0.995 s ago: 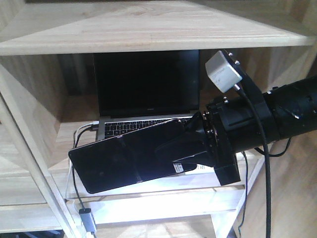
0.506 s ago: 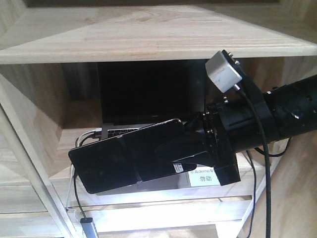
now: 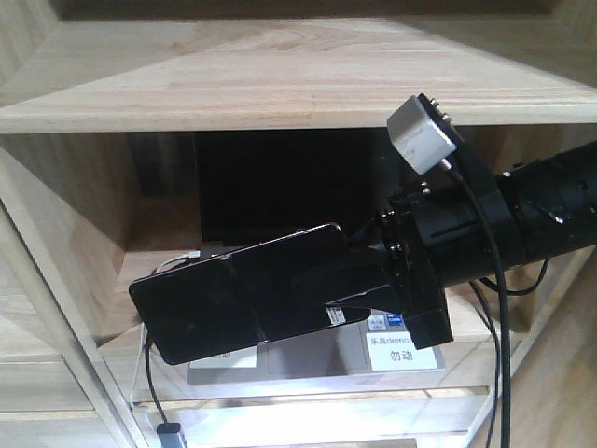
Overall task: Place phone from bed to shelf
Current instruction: 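Drive up to the wooden shelf, holding the phone above the laptop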
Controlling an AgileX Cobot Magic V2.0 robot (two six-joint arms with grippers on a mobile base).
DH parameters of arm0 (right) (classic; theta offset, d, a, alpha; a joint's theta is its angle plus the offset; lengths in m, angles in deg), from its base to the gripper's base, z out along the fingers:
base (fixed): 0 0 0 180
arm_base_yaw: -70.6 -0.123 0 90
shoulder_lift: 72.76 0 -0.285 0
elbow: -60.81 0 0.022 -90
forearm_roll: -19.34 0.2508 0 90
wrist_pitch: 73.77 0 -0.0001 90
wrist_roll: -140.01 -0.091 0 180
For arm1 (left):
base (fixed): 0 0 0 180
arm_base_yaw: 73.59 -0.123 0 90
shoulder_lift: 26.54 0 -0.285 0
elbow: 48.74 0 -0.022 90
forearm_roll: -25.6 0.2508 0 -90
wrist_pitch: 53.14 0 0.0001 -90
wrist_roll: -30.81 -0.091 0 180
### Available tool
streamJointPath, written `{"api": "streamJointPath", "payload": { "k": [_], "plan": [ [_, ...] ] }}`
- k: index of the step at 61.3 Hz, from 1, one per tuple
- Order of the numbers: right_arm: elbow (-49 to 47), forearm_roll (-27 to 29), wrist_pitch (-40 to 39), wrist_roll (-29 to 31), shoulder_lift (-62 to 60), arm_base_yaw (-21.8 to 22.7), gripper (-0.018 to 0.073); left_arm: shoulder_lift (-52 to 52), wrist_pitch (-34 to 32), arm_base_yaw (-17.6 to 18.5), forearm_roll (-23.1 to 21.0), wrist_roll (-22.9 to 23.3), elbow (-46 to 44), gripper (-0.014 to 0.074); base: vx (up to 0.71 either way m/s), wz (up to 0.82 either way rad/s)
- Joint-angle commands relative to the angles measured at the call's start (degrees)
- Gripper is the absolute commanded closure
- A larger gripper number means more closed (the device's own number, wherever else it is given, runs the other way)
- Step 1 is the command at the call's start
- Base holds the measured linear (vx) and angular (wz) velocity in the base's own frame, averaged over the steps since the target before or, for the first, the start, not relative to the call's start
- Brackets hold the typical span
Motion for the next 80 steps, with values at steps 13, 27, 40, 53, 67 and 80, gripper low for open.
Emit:
{"api": "streamJointPath", "payload": {
  "k": [13,27,40,53,67,80],
  "plan": [
    [-1.5,5.2,4.6,0.4,-1.9,0.0,0.0564,-0.3,-4.2,0.2,-0.6,0.2,0.1,0.0596,0.05,0.05],
    [-1.5,5.2,4.6,0.4,-1.9,0.0,0.0564,-0.3,-4.2,0.2,-0.6,0.2,0.1,0.0596,0.03,0.03],
    [-1.5,5.2,4.6,0.4,-1.9,0.0,0.0564,-0.3,-4.2,0.2,-0.6,0.2,0.1,0.0596,0.00,0.00],
    [-1.5,5.2,4.6,0.4,-1.9,0.0,0.0564,-0.3,-4.2,0.2,-0.6,0.2,0.1,0.0596,0.00,0.00],
    [-1.5,6.9,4.5,0.4,-1.9,0.0,0.0564,-0.3,-4.2,0.2,-0.6,0.2,0.1,0.0596,0.00,0.00],
    [-1.5,6.9,4.5,0.4,-1.9,0.0,0.0564,-0.3,-4.2,0.2,-0.6,0.2,0.1,0.0596,0.00,0.00]
  ]
}}
